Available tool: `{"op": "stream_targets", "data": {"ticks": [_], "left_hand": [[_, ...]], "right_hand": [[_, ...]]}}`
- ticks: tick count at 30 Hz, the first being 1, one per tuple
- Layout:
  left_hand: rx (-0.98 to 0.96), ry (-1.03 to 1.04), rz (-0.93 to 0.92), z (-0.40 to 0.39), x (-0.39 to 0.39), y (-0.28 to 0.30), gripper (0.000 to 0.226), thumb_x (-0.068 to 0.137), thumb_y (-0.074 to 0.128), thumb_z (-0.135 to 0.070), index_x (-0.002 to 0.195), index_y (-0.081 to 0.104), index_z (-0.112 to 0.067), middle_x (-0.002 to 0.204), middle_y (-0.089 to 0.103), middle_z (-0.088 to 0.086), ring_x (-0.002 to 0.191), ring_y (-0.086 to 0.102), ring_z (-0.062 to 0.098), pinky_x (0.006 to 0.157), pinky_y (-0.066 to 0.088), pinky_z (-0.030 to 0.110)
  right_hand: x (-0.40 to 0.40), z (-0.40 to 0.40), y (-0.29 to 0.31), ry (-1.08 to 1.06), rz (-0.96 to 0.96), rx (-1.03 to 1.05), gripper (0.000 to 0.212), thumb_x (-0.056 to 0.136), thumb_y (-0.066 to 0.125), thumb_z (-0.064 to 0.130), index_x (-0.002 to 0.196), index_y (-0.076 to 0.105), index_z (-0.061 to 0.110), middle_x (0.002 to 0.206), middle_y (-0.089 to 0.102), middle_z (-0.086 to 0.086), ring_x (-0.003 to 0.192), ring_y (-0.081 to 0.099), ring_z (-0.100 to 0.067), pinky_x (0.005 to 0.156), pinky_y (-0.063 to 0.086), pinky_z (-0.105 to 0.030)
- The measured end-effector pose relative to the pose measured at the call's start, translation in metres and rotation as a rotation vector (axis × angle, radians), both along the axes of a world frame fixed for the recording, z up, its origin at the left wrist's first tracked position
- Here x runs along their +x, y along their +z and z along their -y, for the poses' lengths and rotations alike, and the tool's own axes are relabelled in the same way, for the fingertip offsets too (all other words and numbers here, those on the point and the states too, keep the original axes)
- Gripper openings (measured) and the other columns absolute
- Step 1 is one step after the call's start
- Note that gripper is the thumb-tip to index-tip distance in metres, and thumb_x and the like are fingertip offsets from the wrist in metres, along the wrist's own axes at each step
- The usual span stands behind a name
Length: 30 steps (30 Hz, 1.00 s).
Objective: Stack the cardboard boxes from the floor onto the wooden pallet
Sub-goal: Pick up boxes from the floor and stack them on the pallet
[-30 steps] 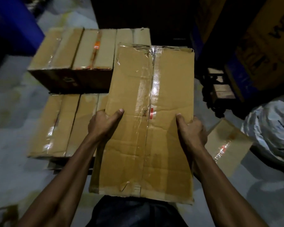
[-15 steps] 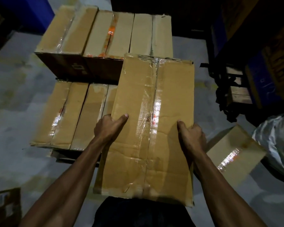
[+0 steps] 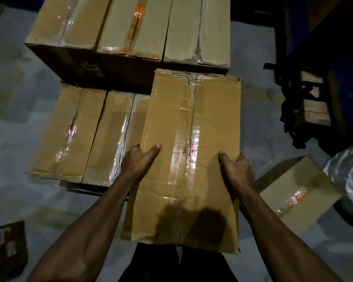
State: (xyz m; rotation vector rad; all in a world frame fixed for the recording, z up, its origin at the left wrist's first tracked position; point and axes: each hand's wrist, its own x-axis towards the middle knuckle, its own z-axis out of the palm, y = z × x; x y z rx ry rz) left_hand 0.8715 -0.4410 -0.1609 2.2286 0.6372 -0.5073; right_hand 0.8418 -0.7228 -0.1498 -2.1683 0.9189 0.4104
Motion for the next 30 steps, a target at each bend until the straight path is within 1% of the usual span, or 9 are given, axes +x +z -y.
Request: {"op": "stream_targets", "data": {"ticks": [3, 5, 8, 11, 14, 18, 24, 27, 30], "left_hand": [[0.022, 0.035, -0.024, 0.006, 0.012, -0.013, 0.052, 0.081, 0.061, -0.074, 0.098, 0.066, -0.025, 0.099, 0.069, 0.001, 0.099, 0.066, 0.030, 0.084, 0.050, 0.035], [0.010, 0.052, -0.037, 0.007, 0.021, -0.024, 0.059, 0.076, 0.056, -0.082, 0.095, 0.065, -0.027, 0.099, 0.070, -0.001, 0.098, 0.067, 0.030, 0.088, 0.054, 0.039], [-0.014, 0.074, -0.038, 0.007, 0.037, -0.037, 0.082, 0.063, 0.048, -0.093, 0.102, 0.070, -0.025, 0.101, 0.074, 0.000, 0.094, 0.069, 0.028, 0.088, 0.057, 0.043], [-0.026, 0.083, -0.028, 0.010, 0.056, -0.049, 0.087, 0.060, 0.047, -0.096, 0.105, 0.070, -0.026, 0.102, 0.074, 0.000, 0.093, 0.070, 0.029, 0.088, 0.057, 0.045], [-0.033, 0.083, -0.021, 0.014, 0.075, -0.061, 0.081, 0.068, 0.048, -0.091, 0.111, 0.069, -0.026, 0.106, 0.073, 0.001, 0.097, 0.068, 0.030, 0.091, 0.055, 0.045], [-0.136, 0.067, 0.005, 0.018, 0.095, -0.087, 0.076, 0.087, 0.050, -0.073, 0.140, 0.047, -0.019, 0.127, 0.065, 0.008, 0.114, 0.063, 0.033, 0.099, 0.051, 0.050], [-0.211, 0.074, 0.018, 0.016, 0.099, -0.103, 0.077, 0.087, 0.053, -0.069, 0.143, 0.039, -0.019, 0.130, 0.063, 0.008, 0.115, 0.063, 0.031, 0.100, 0.051, 0.053], [-0.140, 0.056, 0.020, 0.020, 0.096, -0.098, 0.088, 0.085, 0.051, -0.070, 0.153, 0.022, -0.022, 0.140, 0.058, 0.012, 0.122, 0.059, 0.035, 0.103, 0.049, 0.053], [-0.032, -0.043, 0.098, 0.024, 0.082, -0.091, 0.084, 0.095, 0.057, -0.054, 0.158, 0.008, -0.027, 0.152, 0.048, 0.011, 0.130, 0.054, 0.034, 0.105, 0.047, 0.051]], "right_hand": [[0.011, 0.004, -0.018, 0.004, -0.026, 0.070, 0.069, 0.086, 0.058, 0.070, 0.130, 0.053, 0.017, 0.123, 0.061, -0.008, 0.113, 0.059, -0.033, 0.100, 0.047, -0.051], [0.021, 0.006, -0.030, 0.015, -0.041, 0.089, 0.070, 0.085, 0.059, 0.070, 0.131, 0.052, 0.018, 0.125, 0.062, -0.007, 0.113, 0.059, -0.032, 0.101, 0.047, -0.051], [0.039, 0.009, -0.046, 0.033, -0.043, 0.112, 0.067, 0.087, 0.060, 0.066, 0.133, 0.051, 0.017, 0.126, 0.061, -0.007, 0.114, 0.058, -0.031, 0.101, 0.046, -0.048], [0.058, 0.012, -0.060, 0.042, -0.019, 0.096, 0.069, 0.087, 0.060, 0.067, 0.134, 0.051, 0.018, 0.127, 0.061, -0.007, 0.115, 0.058, -0.031, 0.100, 0.047, -0.048], [0.077, 0.017, -0.075, 0.020, -0.001, 0.097, 0.073, 0.083, 0.059, 0.072, 0.133, 0.051, 0.019, 0.125, 0.063, -0.006, 0.112, 0.059, -0.031, 0.099, 0.049, -0.052], [0.100, 0.013, -0.097, -0.008, -0.009, 0.109, 0.079, 0.084, 0.062, 0.068, 0.142, 0.039, 0.019, 0.134, 0.058, -0.008, 0.119, 0.056, -0.035, 0.101, 0.048, -0.053], [0.101, 0.012, -0.111, -0.017, 0.028, 0.109, 0.086, 0.084, 0.065, 0.065, 0.148, 0.029, 0.021, 0.142, 0.051, -0.008, 0.127, 0.051, -0.035, 0.104, 0.046, -0.055], [0.101, 0.009, -0.106, 0.011, 0.024, 0.060, 0.092, 0.087, 0.064, 0.062, 0.155, 0.018, 0.022, 0.154, 0.039, -0.011, 0.135, 0.044, -0.038, 0.108, 0.041, -0.057], [0.091, 0.002, -0.096, 0.126, 0.007, -0.037, 0.093, 0.095, 0.057, 0.056, 0.160, 0.000, 0.024, 0.165, 0.019, -0.009, 0.142, 0.036, -0.040, 0.108, 0.037, -0.054]]}}
